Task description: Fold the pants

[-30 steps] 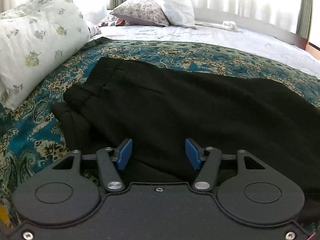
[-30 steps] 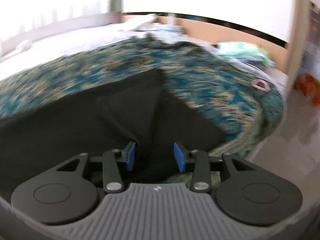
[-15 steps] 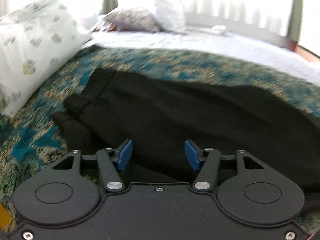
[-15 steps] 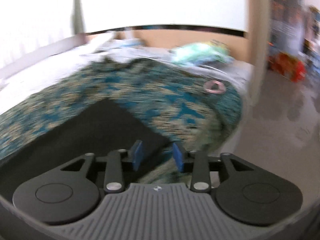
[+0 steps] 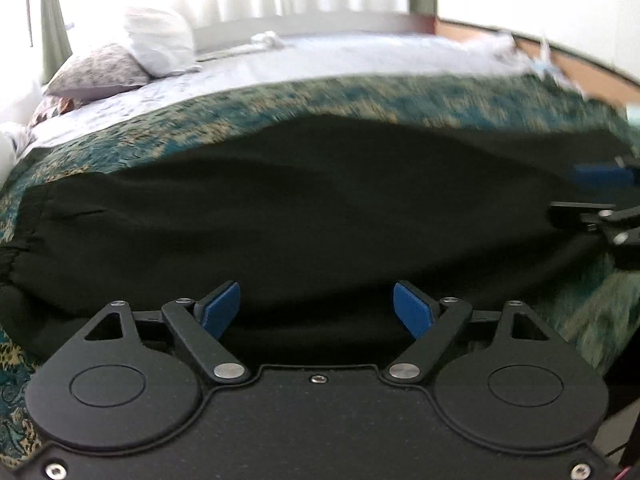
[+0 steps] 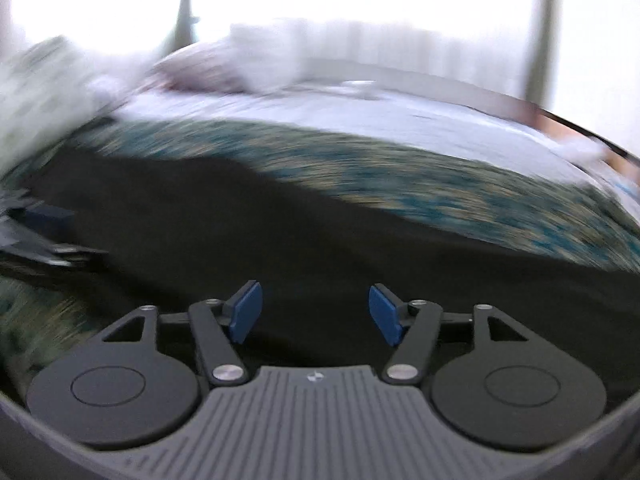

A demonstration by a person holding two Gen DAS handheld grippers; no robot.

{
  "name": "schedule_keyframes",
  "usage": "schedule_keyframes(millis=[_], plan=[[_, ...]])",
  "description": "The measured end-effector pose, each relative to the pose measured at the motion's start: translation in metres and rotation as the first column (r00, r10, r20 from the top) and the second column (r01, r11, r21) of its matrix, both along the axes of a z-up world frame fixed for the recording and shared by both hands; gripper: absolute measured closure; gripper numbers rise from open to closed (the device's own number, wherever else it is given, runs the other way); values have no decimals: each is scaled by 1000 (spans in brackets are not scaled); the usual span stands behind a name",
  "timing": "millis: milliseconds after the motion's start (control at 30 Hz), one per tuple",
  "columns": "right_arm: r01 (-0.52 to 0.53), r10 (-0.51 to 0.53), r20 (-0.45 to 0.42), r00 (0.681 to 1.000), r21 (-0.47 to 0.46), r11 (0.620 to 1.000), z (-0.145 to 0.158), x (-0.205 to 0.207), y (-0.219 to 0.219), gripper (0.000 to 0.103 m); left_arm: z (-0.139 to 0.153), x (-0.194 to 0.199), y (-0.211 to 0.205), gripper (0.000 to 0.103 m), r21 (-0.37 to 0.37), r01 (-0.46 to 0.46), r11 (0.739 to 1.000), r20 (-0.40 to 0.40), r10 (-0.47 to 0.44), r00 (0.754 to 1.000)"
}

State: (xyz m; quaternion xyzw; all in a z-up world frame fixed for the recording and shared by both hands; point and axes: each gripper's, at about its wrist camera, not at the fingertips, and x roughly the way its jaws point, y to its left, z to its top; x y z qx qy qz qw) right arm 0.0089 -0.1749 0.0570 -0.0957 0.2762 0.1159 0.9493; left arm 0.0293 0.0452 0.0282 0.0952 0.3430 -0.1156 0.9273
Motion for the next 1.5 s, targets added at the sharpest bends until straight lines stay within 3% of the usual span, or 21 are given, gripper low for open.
schedule_keyframes(millis=[167, 333, 400, 433, 467, 567, 633, 700, 733, 767, 933, 1133, 1233, 1300, 1333, 1367, 1400, 1433, 1500], plan=[[-90, 88, -24, 996, -96, 991, -21, -2, 44, 27, -8, -3, -1, 12, 12, -1, 1000, 36, 1, 999], [-100, 99, -10, 995, -128, 987, -26, 6, 57, 26, -11, 6, 3, 11, 11, -2, 1000, 51, 1, 999], [-77, 76, -17, 997, -99, 992, -25, 14, 56, 26, -9, 12, 4, 41, -4, -10, 1000, 64, 10, 998], [-68, 67, -21, 998, -86, 994, -27, 19, 54, 26, -7, 16, 5, 71, -23, -12, 1000, 65, 13, 998], [-66, 64, -21, 998, -81, 995, -28, 21, 54, 26, -6, 18, 7, 84, -41, -16, 999, 56, 18, 998], [-75, 76, 2, 997, -106, 991, -33, 26, 60, 26, -1, 18, 14, 91, -83, -20, 996, 60, 25, 998], [-78, 81, 20, 997, -118, 990, -33, 25, 64, 29, 2, 13, 16, 93, -70, -16, 997, 74, 21, 997], [-77, 79, 15, 997, -87, 993, -33, 24, 63, 53, 4, 6, 18, 93, -67, -11, 998, 84, 17, 996], [-71, 72, 10, 997, -75, 995, -33, 26, 65, 73, 5, 3, 19, 93, -68, -8, 998, 87, 14, 996], [-60, 62, 17, 998, -81, 995, -33, 25, 65, 83, 7, -2, 20, 93, -68, -6, 998, 90, 12, 996], [-26, 31, 37, 999, -116, 993, -33, 8, 65, 96, 9, -19, 28, 96, -68, -19, 998, 74, 24, 997], [-1, 3, 24, 1000, -91, 996, -33, -19, 53, 98, -2, -30, 45, 94, -68, -70, 995, 31, 73, 997], [-4, 5, 10, 1000, -79, 997, -31, -27, 50, 98, 3, -30, 56, 89, -116, -95, 989, 22, 98, 995], [-3, 3, 4, 1000, -67, 998, -31, -29, 48, 99, 9, -28, 68, 71, -166, -124, 978, 29, 131, 991], [0, 1, 10, 1000, -63, 998, -31, -30, 47, 96, 12, -28, 74, 55, -184, -148, 972, 39, 158, 987], [10, -8, 18, 1000, -63, 998, -31, -31, 47, 94, 15, -27, 82, 48, -200, -182, 963, 52, 196, 979], [15, -14, 22, 1000, -62, 998, -31, -31, 47, 92, 17, -26, 91, 47, -214, -217, 952, 63, 235, 970], [21, -19, 33, 999, -60, 998, -30, -31, 47, 72, 20, -24, 102, 46, -230, -257, 939, 68, 279, 958], [15, -12, 51, 999, -68, 998, -29, -30, 51, 60, 23, -17, 124, 42, -262, -335, 905, 61, 362, 930]])
